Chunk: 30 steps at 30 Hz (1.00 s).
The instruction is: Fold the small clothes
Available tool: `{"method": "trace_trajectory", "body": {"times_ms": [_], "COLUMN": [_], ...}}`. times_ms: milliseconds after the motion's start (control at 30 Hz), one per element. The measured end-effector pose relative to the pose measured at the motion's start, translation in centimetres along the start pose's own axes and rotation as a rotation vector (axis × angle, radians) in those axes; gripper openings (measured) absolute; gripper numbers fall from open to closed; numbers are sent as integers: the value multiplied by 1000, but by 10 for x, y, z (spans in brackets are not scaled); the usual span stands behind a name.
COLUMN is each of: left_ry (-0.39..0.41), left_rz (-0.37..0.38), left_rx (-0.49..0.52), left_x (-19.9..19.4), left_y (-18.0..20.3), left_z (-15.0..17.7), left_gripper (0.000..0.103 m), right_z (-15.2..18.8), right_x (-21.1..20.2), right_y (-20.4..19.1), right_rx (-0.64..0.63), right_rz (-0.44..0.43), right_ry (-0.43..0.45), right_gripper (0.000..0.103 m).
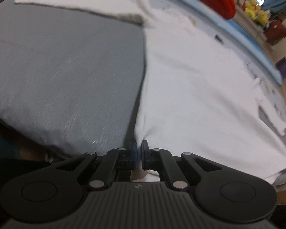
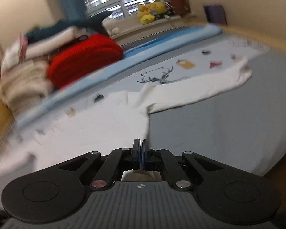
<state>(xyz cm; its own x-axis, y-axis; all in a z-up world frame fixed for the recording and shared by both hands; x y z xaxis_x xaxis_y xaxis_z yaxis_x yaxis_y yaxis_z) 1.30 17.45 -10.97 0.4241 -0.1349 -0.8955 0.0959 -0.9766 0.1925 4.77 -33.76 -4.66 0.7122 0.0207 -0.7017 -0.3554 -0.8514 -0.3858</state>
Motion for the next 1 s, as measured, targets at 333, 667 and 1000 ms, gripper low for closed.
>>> {"method": "trace_trajectory", "body": {"times_ms": [333, 667, 1000], "left_ry": [-55, -40, 14], "left_rz": [-45, -58, -119], "left_rx": [-33, -1, 31], "left_x": [12, 18, 2], "left_y": [-3, 6, 7], "left_z": [-1, -5, -5], "left_gripper": [34, 4, 10], "right_z": [16, 38, 15], "right_x": [43, 71, 55], "right_y": [39, 32, 56], "right_rx": [219, 137, 192], "right_rz": [156, 165, 246], "right_ry": [-240, -374, -201], "right_gripper": [47, 1, 4]}}
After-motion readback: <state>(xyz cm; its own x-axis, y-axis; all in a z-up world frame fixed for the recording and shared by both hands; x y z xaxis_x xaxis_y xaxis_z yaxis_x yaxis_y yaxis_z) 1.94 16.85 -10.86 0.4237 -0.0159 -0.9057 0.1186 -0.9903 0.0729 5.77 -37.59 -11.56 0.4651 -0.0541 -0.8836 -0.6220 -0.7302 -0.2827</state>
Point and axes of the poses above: each gripper's, at about its wrist camera, not at the fingertips, and x roughly the way its jaws point, y to its right, z to its underside, the point moved 2 cm from there along x, roughly the way its jaws point, and after that the axes turned 12 degrees about x, right-handed, at the moved point
